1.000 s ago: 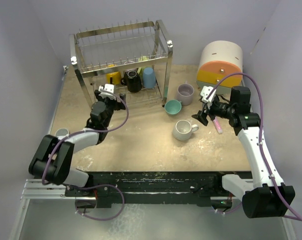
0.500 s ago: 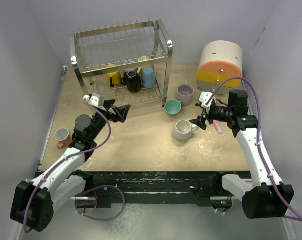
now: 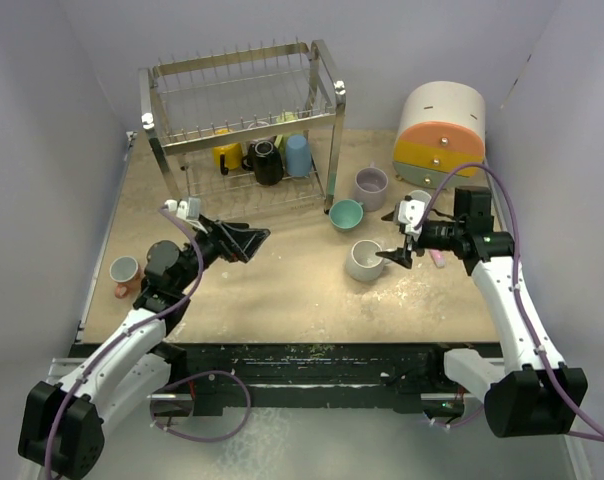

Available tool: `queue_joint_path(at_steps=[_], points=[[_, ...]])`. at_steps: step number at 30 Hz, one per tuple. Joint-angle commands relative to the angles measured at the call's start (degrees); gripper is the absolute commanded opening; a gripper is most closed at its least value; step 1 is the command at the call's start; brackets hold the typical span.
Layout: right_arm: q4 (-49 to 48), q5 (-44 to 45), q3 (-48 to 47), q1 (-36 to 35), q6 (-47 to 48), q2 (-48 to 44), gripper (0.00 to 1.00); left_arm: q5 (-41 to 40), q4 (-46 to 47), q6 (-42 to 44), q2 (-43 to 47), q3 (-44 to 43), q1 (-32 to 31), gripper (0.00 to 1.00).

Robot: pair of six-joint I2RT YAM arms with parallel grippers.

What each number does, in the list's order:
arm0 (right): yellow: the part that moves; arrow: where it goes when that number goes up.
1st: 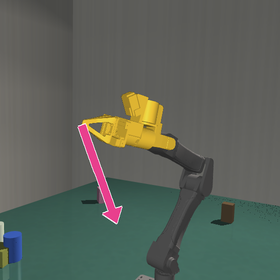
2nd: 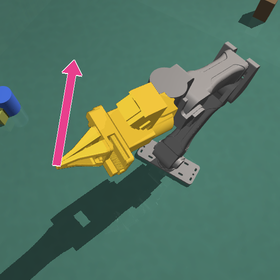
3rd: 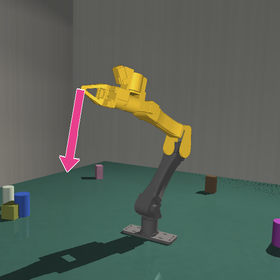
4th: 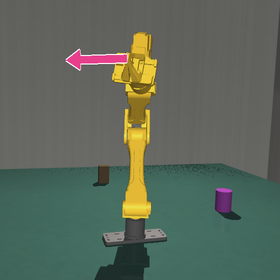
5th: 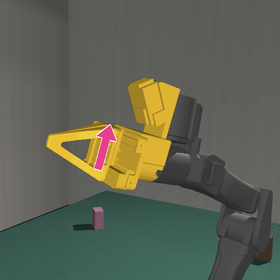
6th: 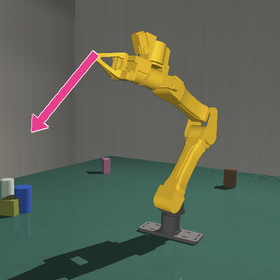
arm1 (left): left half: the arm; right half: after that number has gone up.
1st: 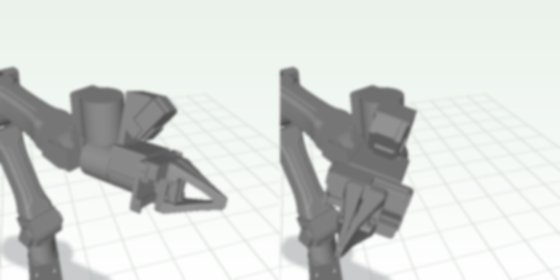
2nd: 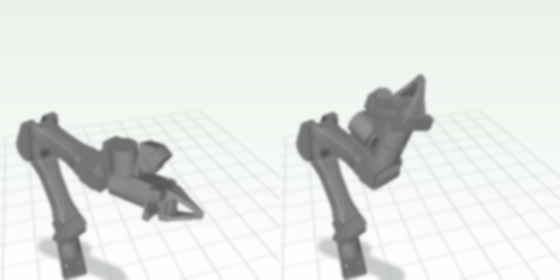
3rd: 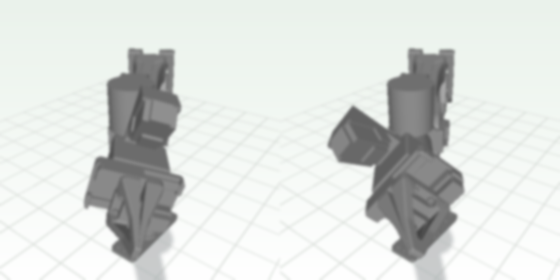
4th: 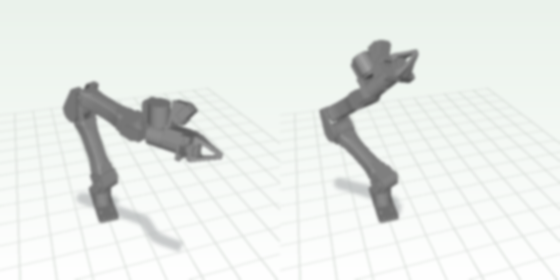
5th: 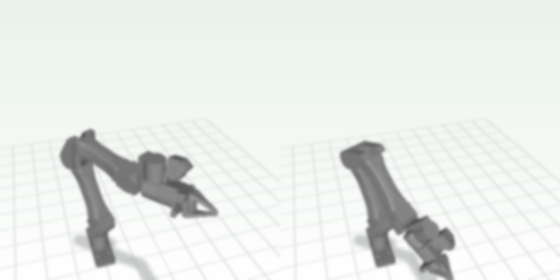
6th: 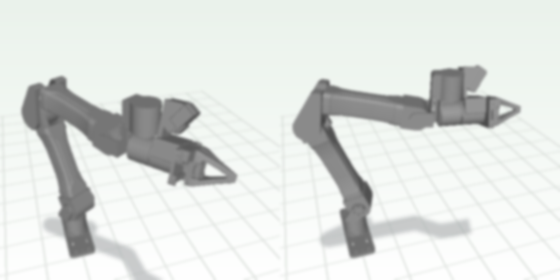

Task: Load the cups into the dish rack
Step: Pick up the cup at the center of the board.

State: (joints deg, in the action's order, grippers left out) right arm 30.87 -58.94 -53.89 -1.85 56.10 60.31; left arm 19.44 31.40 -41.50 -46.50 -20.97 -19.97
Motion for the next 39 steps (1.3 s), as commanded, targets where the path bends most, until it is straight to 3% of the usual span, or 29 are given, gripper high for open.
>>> queue_joint_path(at_steps=[1, 6, 12, 16, 20, 29, 39], points=[[5.28, -5.69, 0.08, 0.23, 9.79, 0.25, 0.80, 4.47, 1.14, -6.62, -0.38, 0.20, -0.09, 0.99], [12.60, -6.29, -2.49, 0.21, 21.89, 2.44, 0.81, 7.58, 3.85, -10.18, -1.47, 2.32, -0.08, 1.00], [29.32, -5.92, -10.26, 0.09, 46.66, 8.49, 0.93, 8.87, 19.68, -18.55, -5.03, 10.77, -0.73, 0.99], [33.94, -4.92, -14.89, -0.25, 53.71, 13.85, 0.95, 10.15, 23.32, -20.23, -7.74, 13.27, -1.57, 0.97], [32.22, -0.20, -18.08, -1.76, 53.38, 17.27, 0.92, 11.23, 23.45, -19.56, -8.21, 13.87, -2.36, 0.97], [18.52, 18.28, -19.34, -11.11, 41.08, 19.50, 0.88, 11.46, 23.70, -18.74, -8.18, 15.43, -2.47, 0.97], [17.05, 34.61, -21.59, -19.52, 42.00, 26.77, 0.79, 10.83, 23.35, -18.56, -7.28, 16.57, -2.45, 0.97]])
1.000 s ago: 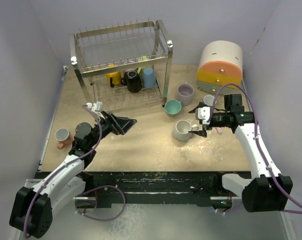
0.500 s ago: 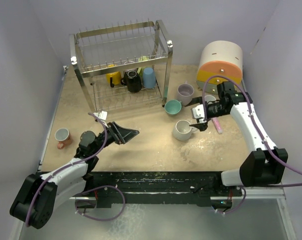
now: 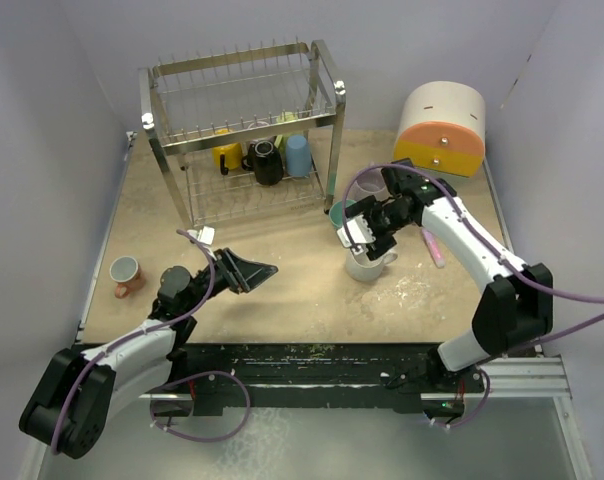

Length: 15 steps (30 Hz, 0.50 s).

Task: Load the cups into the dish rack
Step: Pick up the cup at the center of the board.

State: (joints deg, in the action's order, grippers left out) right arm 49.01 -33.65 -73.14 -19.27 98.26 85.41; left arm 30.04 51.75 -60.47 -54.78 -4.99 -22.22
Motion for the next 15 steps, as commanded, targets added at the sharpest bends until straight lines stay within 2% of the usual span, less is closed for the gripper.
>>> queue_joint_path(at_steps=[1, 8, 15], points=[[-1.58, 10.89, -2.24, -2.81, -0.03, 2.22, 0.79, 0.14, 2.79, 0.42, 1.22, 0.69, -0.22, 0.97], [-5.70, 18.75, -0.67, -6.45, -0.04, 5.63, 0.72, -0.68, 1.87, 1.08, 0.94, 0.62, -0.20, 0.97], [-9.38, 21.84, 2.23, -9.52, -1.86, 9.54, 0.53, -0.87, 2.48, 1.18, -0.30, 0.82, -0.20, 0.97]])
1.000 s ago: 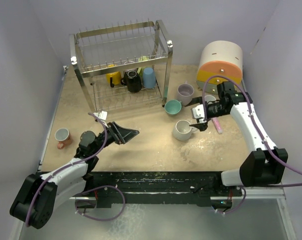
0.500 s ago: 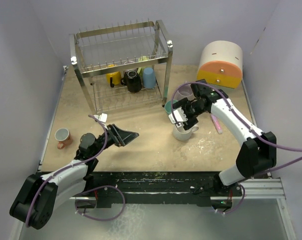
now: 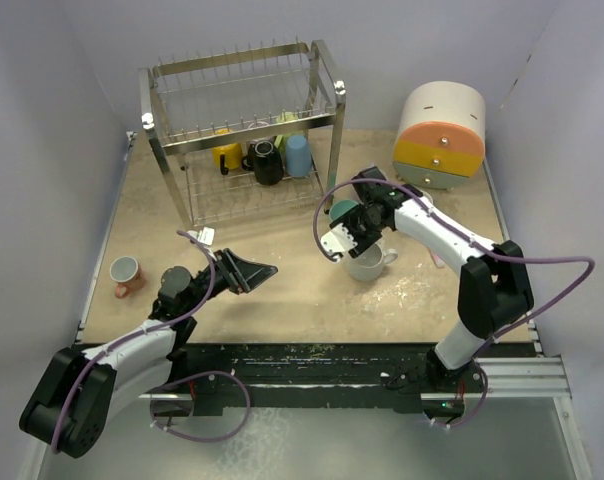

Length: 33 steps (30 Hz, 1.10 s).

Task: Load the cups into the dish rack
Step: Pick up the cup at the center of the board.

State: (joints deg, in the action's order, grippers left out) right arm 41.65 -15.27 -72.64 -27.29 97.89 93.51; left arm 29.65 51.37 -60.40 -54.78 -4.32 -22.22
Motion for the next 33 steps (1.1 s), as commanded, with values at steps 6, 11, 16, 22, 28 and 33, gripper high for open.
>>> queue_joint_path(at_steps=[6, 11, 16, 22, 28, 33], points=[[-3.99, 4.59, 3.98, -2.75, -3.52, 3.30, 0.43, -0.91, 2.85, 1.33, -0.38, 0.39, -0.21, 0.97], [-5.51, 4.80, 4.41, -3.01, -5.91, 3.60, 0.41, -0.87, 2.96, 1.25, -0.66, 0.25, -0.23, 0.97], [-5.80, 4.30, 2.87, -3.01, -8.66, 2.39, 0.41, -0.91, 2.94, 1.17, -0.76, 0.21, -0.25, 0.97], [-0.53, 0.36, -1.62, -2.99, -10.69, -0.85, 0.42, -1.00, 2.95, 1.11, -0.56, 0.10, -0.20, 0.97], [8.24, -10.15, -3.43, -3.02, -10.19, -6.45, 0.48, -1.22, 2.53, 1.33, -0.28, 0.15, -0.20, 0.97], [14.28, -13.82, -2.38, -3.02, -6.09, -11.04, 0.58, -1.28, 2.50, 1.36, -0.15, 0.04, -0.28, 0.97]])
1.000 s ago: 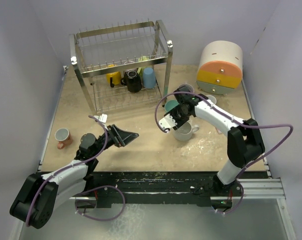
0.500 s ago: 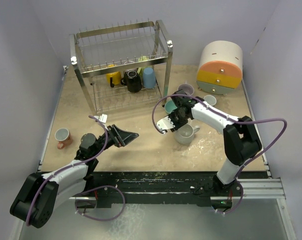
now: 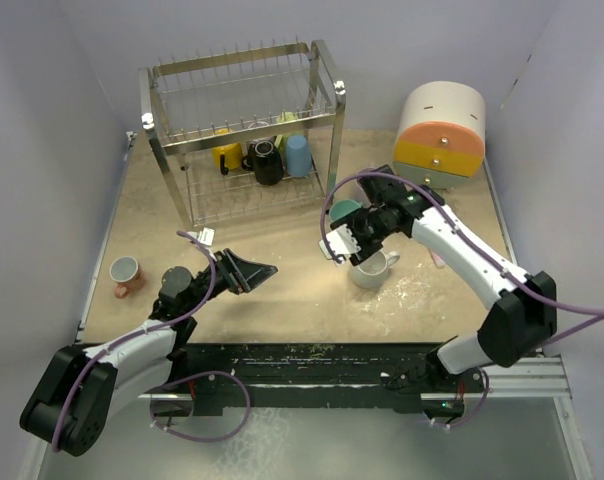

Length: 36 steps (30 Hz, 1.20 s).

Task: Load the cups into the dish rack
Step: Pick up the cup at the center of the board.

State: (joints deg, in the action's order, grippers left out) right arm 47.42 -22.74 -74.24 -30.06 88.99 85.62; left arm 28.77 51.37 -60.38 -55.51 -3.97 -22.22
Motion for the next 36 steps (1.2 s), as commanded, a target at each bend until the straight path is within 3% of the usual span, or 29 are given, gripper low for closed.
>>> queue_joint_path(at_steps=[1, 11, 20, 32, 34, 36], points=[[8.68, -5.92, -0.21, -0.25, 3.26, -3.71, 0.59, -0.39, 2.50, 1.34, 0.64, -0.32, -0.27, 0.97], [1.23, 5.89, 5.94, -0.26, 5.01, -3.52, 0.62, -0.47, 2.35, 0.97, 1.54, 0.28, -0.27, 0.97], [-3.64, 6.97, 6.71, -0.20, 5.01, 4.03, 0.55, -0.76, 0.92, 0.95, 3.32, 0.61, -0.23, 0.97], [-7.30, 6.85, 8.59, -0.19, 2.16, 8.42, 0.33, -1.23, 0.24, 1.34, 3.75, 0.73, -0.18, 0.97], [-7.27, 6.66, 8.14, -0.23, 1.32, 8.88, 0.24, -1.03, 0.54, 1.21, 3.50, 0.76, -0.22, 0.97], [-6.93, 6.16, 7.61, -0.21, 0.07, 9.26, 0.08, -0.92, 0.54, 1.16, 3.56, 0.72, -0.19, 0.97]])
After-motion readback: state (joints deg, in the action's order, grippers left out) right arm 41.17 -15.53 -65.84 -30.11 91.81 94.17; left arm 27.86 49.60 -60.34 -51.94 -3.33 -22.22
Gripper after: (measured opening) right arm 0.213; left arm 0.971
